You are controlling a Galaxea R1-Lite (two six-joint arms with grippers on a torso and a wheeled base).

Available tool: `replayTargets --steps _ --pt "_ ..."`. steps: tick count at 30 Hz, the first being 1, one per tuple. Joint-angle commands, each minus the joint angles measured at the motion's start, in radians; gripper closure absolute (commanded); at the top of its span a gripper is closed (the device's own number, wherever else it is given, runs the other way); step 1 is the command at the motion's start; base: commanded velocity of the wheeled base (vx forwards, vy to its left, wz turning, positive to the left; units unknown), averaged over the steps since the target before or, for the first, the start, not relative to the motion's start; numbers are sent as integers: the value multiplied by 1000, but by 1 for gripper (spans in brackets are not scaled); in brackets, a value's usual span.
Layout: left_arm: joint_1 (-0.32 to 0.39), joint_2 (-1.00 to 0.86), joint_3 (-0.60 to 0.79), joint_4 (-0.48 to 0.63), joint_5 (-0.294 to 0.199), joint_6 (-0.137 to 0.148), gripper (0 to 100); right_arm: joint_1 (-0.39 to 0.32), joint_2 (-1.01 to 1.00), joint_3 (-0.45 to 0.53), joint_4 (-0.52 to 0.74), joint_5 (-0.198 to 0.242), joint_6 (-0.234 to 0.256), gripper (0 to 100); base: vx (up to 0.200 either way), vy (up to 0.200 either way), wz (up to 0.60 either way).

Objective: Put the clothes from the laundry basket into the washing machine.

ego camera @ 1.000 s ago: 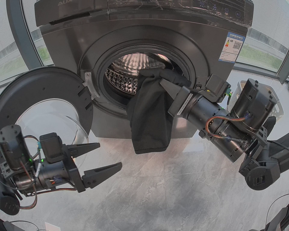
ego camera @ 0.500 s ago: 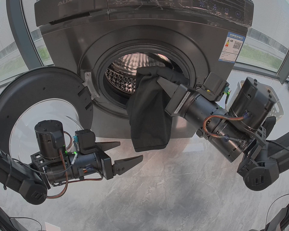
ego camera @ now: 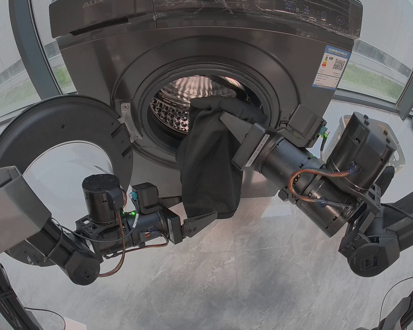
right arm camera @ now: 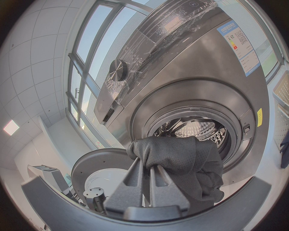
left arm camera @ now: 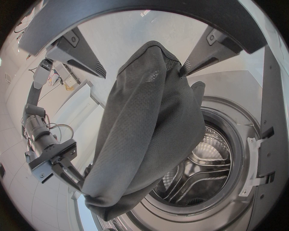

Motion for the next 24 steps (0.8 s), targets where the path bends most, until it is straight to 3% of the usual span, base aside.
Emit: replayTargets --steps 1,2,3,13,20,24 --pt "-8 66 -43 -13 20 -1 0 4 -7 0 -1 0 0 100 0 0 0" --pt "-10 72 -50 -19 25 -3 0 4 -9 0 -1 0 0 100 0 0 0" --pt "-10 75 -56 -24 26 -3 100 4 -9 2 -1 0 0 100 0 0 0" --pt "-30 23 -21 -54 32 -6 100 -10 -6 36 -1 4 1 100 0 0 0" --pt "-92 -171 132 -54 31 -6 100 -15 1 151 -4 24 6 100 0 0 0" --pt "-108 -223 164 -54 31 -7 100 -10 7 192 -73 47 8 100 0 0 0"
